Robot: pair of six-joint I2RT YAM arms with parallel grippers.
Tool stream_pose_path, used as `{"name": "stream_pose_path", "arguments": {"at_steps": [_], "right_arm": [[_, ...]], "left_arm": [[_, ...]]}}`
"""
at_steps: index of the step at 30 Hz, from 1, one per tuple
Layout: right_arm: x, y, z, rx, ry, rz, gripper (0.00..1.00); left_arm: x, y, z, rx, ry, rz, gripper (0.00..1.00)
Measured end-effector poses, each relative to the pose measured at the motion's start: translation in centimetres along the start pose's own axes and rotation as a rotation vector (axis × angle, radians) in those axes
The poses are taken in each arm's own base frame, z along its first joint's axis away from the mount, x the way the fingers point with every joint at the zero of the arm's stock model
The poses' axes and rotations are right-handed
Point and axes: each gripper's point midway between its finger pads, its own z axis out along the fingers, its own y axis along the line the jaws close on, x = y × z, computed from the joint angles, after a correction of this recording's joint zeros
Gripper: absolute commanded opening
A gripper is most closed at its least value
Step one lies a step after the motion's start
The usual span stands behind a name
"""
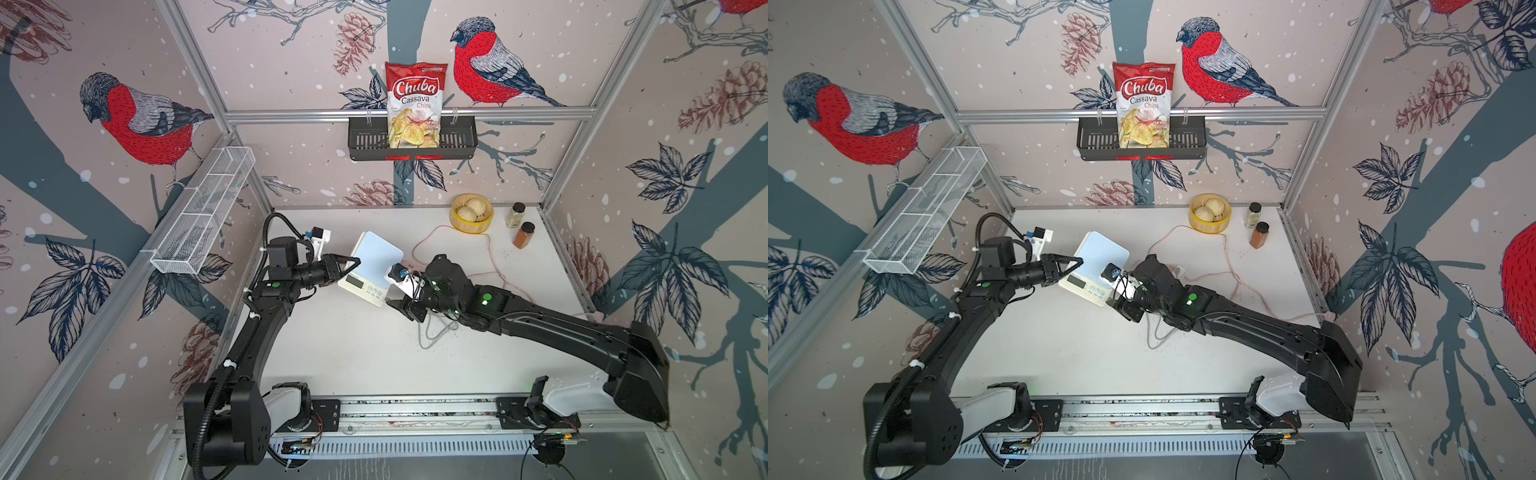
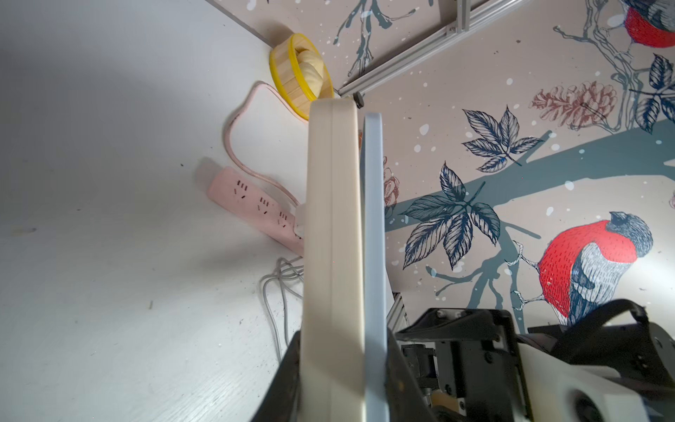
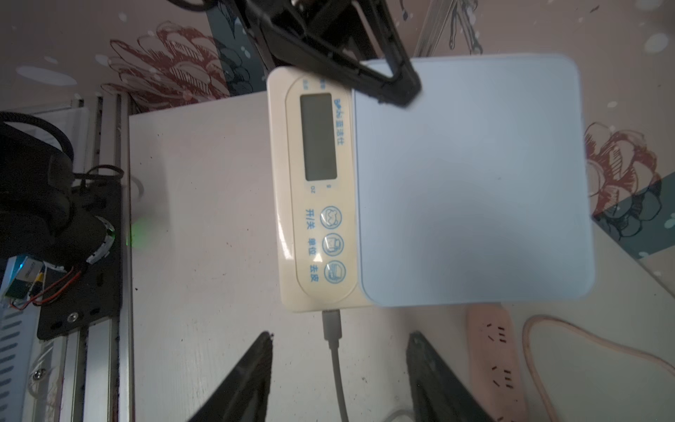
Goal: Charge the electronic scale
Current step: Insert the charging cable into the electronic scale, then place the electronic scale at the center of the board.
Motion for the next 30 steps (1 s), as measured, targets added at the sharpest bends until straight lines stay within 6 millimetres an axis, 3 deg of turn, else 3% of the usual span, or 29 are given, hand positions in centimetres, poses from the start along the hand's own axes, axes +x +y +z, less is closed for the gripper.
{"name": "stream_pose_path", "arguments": {"at_steps": [4, 8, 13, 19, 22, 26, 30], "right_arm": [[-0.2, -0.7, -2.5, 0.036, -0.056, 0.047, 0.71], [-1.0, -2.5, -5.2, 0.116, -0.133, 0.104, 0.89], [-0.4, -8.6, -8.0, 0.345, -0.178, 0.262, 0.98], [3.2, -17.4, -11.8, 0.664, -0.182, 0.529, 1.0], [5.5, -20.5, -13.6, 0.781, -0.18, 0.643, 1.0], [7.9, -22.9, -15.5, 0.873, -0.177, 0.753, 1.0], [9.9, -23.9, -16.5, 0.922, -0.174, 0.817, 1.0]], "left_arm": [[-1.3, 1.5, 0.4, -0.041, 0.022, 0.038, 0.0], [-1.4, 6.0, 1.0, -0.102, 0.049, -0.04, 0.0], [-2.5, 11.4, 1.5, -0.174, 0.041, -0.12, 0.0], [-5.1, 15.9, 2.8, -0.231, 0.021, -0.135, 0.0], [-5.5, 17.8, 3.7, -0.24, 0.027, -0.171, 0.0], [-6.2, 19.5, 5.1, -0.232, 0.043, -0.18, 0.01], [-7.0, 19.9, 6.9, -0.213, 0.063, -0.148, 0.03]]}}
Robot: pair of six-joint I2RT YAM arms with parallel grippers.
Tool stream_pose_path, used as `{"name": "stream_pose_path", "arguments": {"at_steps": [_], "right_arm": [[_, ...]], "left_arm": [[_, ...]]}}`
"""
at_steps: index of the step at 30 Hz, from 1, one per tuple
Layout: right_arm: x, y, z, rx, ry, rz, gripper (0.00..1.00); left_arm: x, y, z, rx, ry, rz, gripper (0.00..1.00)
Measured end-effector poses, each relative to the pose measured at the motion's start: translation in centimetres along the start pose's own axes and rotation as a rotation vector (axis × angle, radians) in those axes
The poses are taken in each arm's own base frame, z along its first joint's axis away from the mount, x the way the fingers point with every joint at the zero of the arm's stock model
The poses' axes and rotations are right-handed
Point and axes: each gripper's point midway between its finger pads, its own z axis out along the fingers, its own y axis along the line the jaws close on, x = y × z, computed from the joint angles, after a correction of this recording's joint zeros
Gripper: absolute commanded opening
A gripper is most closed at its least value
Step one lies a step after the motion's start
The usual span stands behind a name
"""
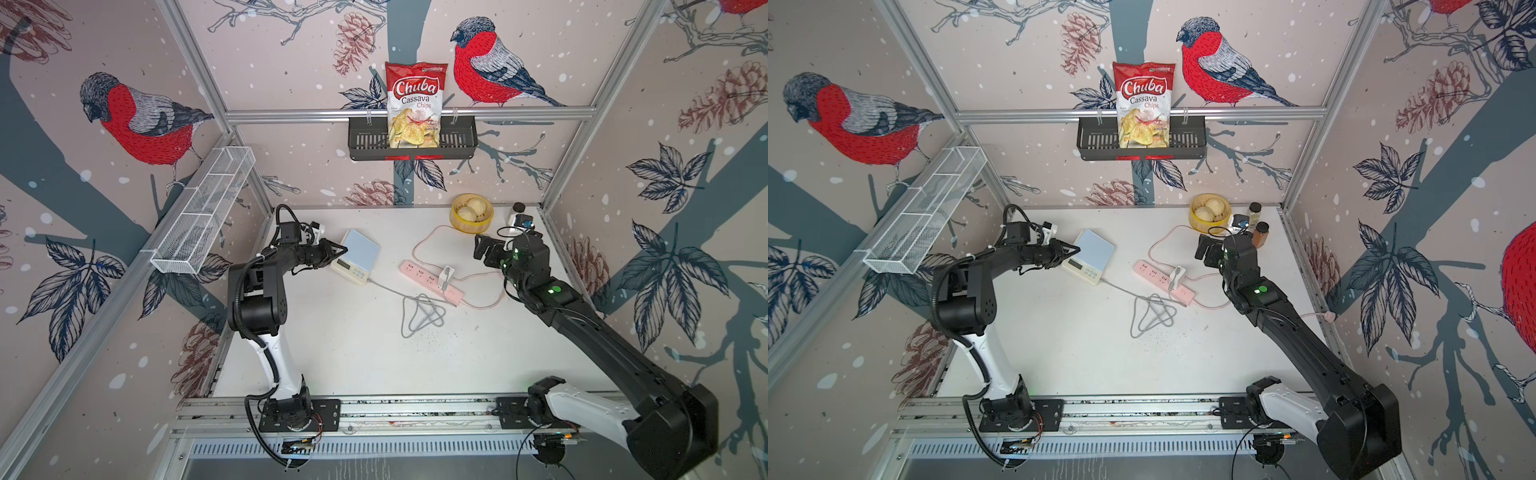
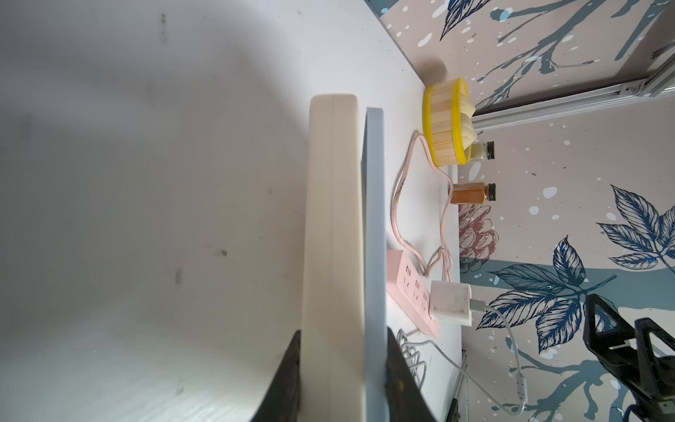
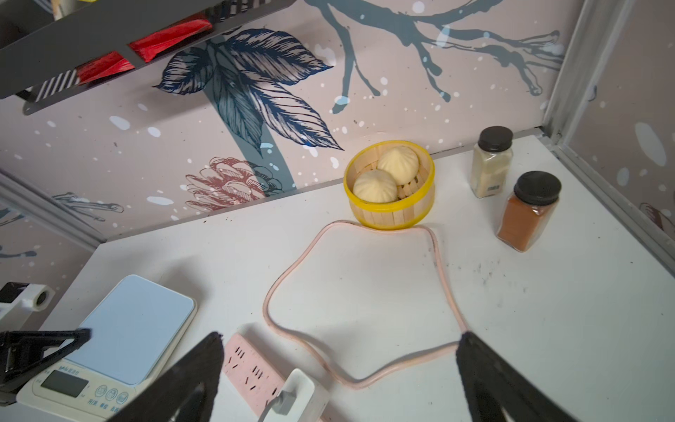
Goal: Charge the electronic scale
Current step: Place the electronic scale at the center of the board.
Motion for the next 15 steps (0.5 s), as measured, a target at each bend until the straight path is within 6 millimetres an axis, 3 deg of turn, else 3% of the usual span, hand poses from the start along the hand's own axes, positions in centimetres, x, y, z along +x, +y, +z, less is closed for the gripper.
{"name": "stream_pose_path", "arguments": {"at_steps": [2, 7, 10, 15], "right_arm": [[0.5, -0.8, 0.2, 0.014, 0.01, 0.006, 1.0], [0.2, -1.1, 0.2, 0.017, 0.001, 0.013, 1.0], [-0.9, -0.6, 0.0, 0.004, -0.015, 0.015, 1.0], [-1.3, -1.1, -0.7, 0.017, -0.039, 0.0, 1.0]], "left_arm": [[-0.5, -0.1, 0.6, 0.002, 0.004, 0.028, 0.06], [-0.8, -0.1, 1.0, -0.004, 0.013, 0.067, 0.34], [-0.7, 1.1, 1.0, -0.078, 0.012, 0.082, 0.4], [-0.9, 2.9, -0.4, -0.256, -0.01, 0.124, 0.64]]}}
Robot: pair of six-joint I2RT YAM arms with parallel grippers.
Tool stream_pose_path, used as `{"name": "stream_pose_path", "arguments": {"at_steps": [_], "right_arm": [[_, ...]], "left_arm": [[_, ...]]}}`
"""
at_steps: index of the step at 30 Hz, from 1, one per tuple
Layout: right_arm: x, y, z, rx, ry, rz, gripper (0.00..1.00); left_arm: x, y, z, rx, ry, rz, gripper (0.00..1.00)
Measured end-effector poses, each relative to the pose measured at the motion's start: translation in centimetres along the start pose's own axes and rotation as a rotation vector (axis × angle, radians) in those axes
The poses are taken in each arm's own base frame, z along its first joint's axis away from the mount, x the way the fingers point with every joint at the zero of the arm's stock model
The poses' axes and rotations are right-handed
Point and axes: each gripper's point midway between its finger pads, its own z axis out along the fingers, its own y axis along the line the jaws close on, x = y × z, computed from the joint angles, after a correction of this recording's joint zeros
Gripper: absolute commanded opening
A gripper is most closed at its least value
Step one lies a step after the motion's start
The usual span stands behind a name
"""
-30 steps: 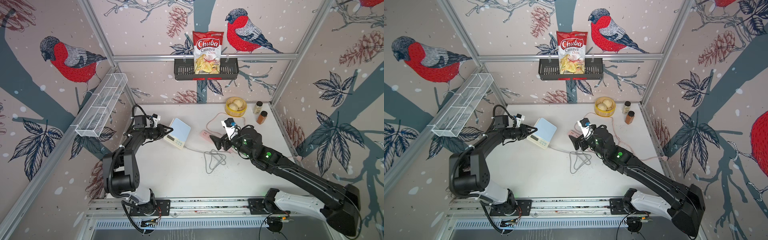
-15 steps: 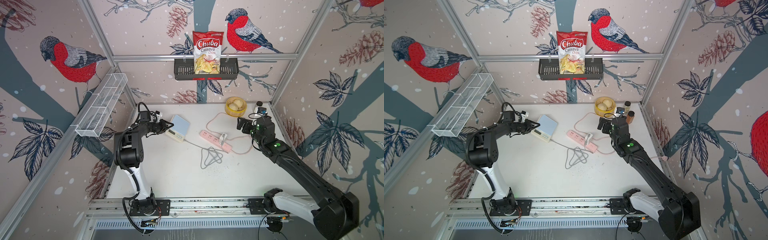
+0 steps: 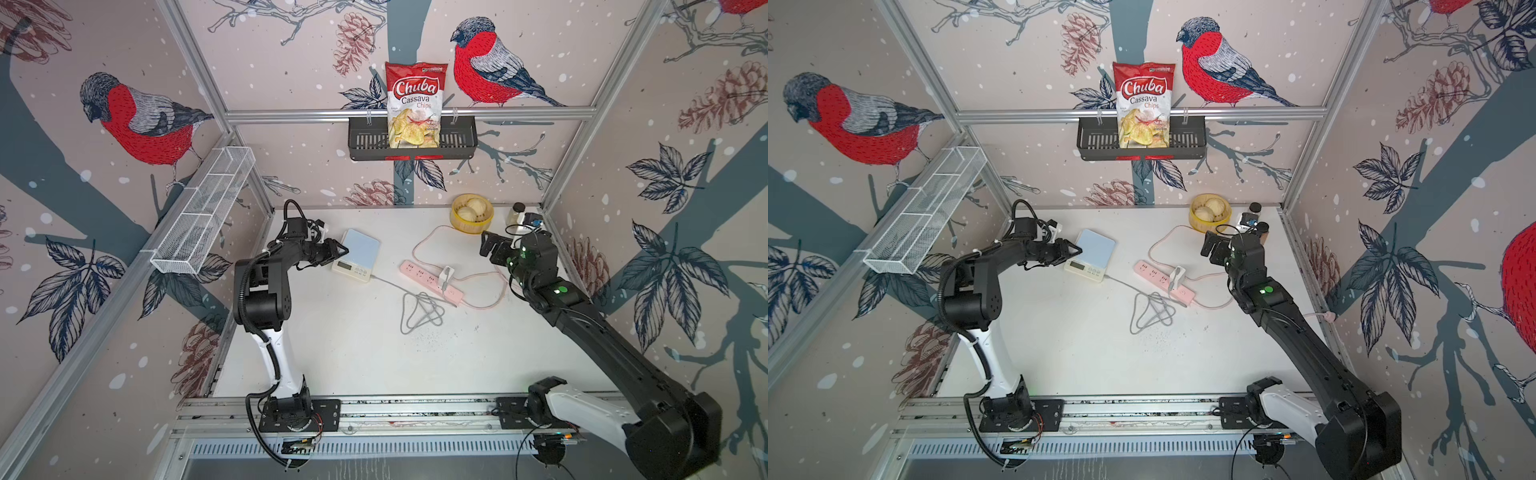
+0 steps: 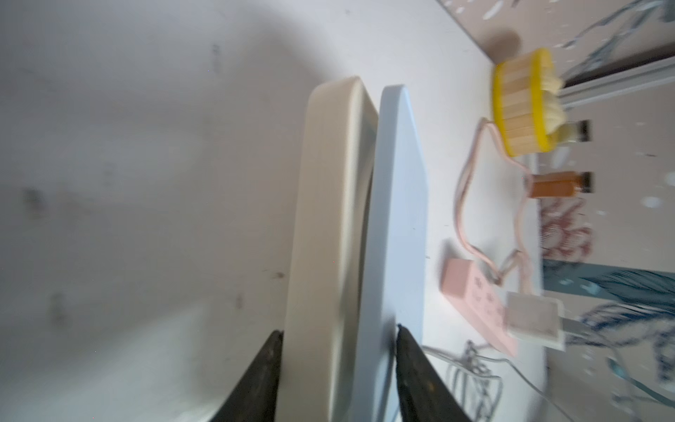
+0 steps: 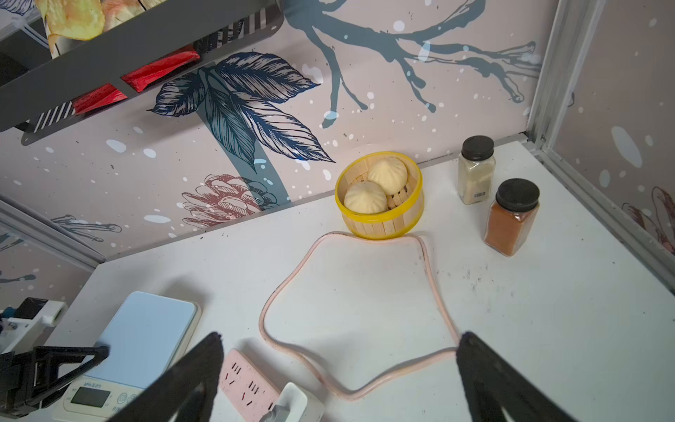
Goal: Charge the electronic scale
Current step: Place the electronic scale at the center of the board.
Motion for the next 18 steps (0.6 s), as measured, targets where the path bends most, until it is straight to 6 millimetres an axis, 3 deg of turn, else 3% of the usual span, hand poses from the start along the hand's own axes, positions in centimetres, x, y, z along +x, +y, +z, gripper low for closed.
{"name": "stream_pose_path", "arguments": {"at_steps": [2, 3, 9, 14, 18], "right_arm": [[0.7, -0.7, 0.0, 0.018, 0.012, -0.004, 0.99], [1.0, -0.9, 0.1, 0.026, 0.016, -0.004, 1.0], [2.8, -2.6, 0.6, 0.077, 0.032, -0.009, 0.99], [4.5, -5.7, 0.9, 0.172, 0.017, 0.0, 1.0], [4.6, -7.6, 0.4, 0.213, -0.047, 0.044, 0.99]], "left_arm": [[-0.5, 0.4, -0.9, -0.059, -0.022, 0.027, 0.75], [-0.9, 0.4, -1.2, -0.077, -0.034, 0.043, 0.95], [-2.7, 0.2, -4.0, -0.194, -0.096, 0.123, 0.97], [-4.2, -2.3, -8.9, -0.268, -0.241, 0.237, 0.97], [-2.5, -3.2, -11.2, -0.307, -0.332, 0.29, 0.97]]}}
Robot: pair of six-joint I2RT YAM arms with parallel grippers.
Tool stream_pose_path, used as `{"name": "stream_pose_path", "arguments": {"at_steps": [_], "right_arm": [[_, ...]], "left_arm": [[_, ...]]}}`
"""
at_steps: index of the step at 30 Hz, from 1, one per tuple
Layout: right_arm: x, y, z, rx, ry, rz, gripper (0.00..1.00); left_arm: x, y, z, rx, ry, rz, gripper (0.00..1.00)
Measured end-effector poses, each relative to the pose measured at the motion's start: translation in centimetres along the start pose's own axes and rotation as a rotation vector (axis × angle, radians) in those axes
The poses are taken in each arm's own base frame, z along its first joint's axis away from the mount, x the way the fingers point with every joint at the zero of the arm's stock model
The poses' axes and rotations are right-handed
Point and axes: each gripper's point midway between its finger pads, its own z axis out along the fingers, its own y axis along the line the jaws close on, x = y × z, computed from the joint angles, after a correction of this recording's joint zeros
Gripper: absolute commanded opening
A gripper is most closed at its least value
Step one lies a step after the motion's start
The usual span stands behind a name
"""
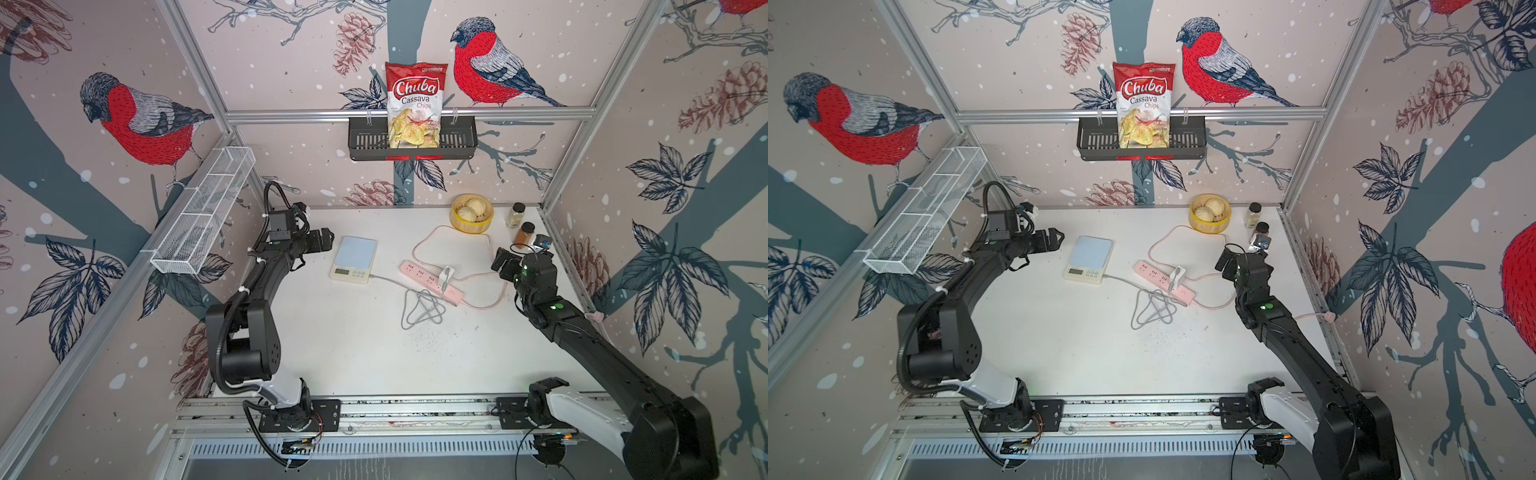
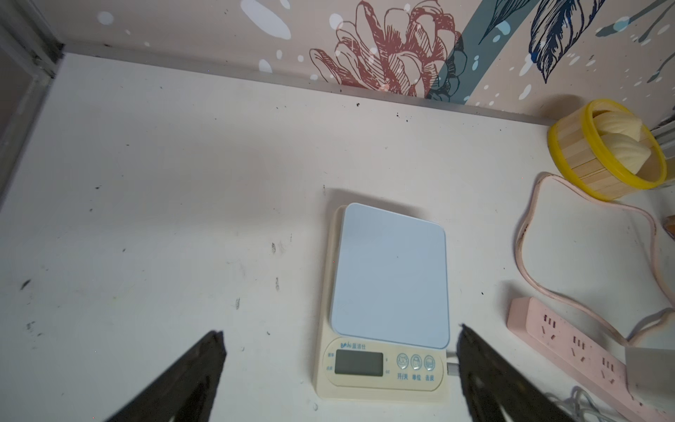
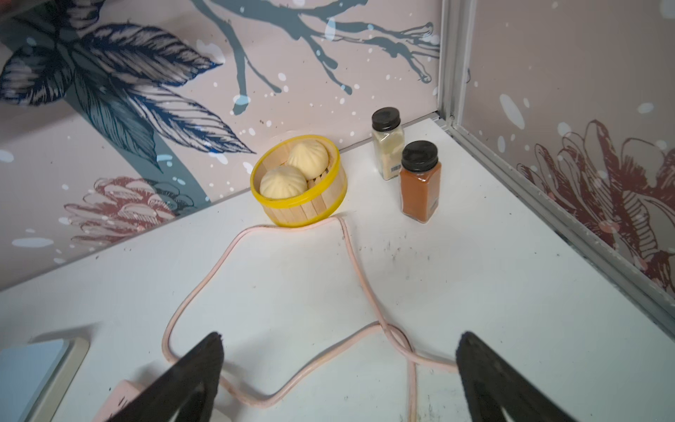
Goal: Charge the electronic scale
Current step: Place the electronic scale at the center of the board, then reset both arms
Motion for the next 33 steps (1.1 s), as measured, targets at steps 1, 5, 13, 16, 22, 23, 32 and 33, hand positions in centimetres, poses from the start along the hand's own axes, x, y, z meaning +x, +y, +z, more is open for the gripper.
{"name": "stream_pose_path", "arguments": {"at_steps": [1, 5, 13, 16, 22, 23, 32, 33], "right_arm": [[-0.1, -0.5, -0.1, 0.01, -0.023, 0.009, 0.99], [-0.1, -2.3, -0.4, 0.057, -0.093, 0.006, 0.99], [1.2, -5.4, 0.6, 0.154, -0.132, -0.059, 0.99], [2.0, -6.5, 0.4, 0.167, -0.163, -0.08, 0.99], [3.6, -8.6, 0.1, 0.181, -0.219, -0.105, 0.99], [3.7, -8.6, 0.1, 0.176, -0.224, -0.115, 1.0], [5.5, -9.5, 1.2, 0.146, -0.24, -0.149, 1.0], [5.5, -9.4, 1.4, 0.143, -0.244, -0.148, 1.0]], "left_arm": [[0.5, -0.2, -0.6, -0.013, -0.028, 0.026, 0.97], [3.5, -0.7, -2.7, -0.075, -0.109, 0.107, 0.97], [7.0, 3.0, -4.8, -0.296, -0.267, 0.105, 0.97], [9.3, 3.9, -4.8, -0.331, -0.287, 0.078, 0.97], [11.1, 4.2, -4.8, -0.339, -0.363, 0.08, 0.97], [11.2, 4.0, -4.7, -0.334, -0.376, 0.085, 0.97], [10.5, 2.6, -4.2, -0.284, -0.474, 0.164, 0.99], [10.4, 2.7, -4.0, -0.284, -0.48, 0.164, 0.98]]}}
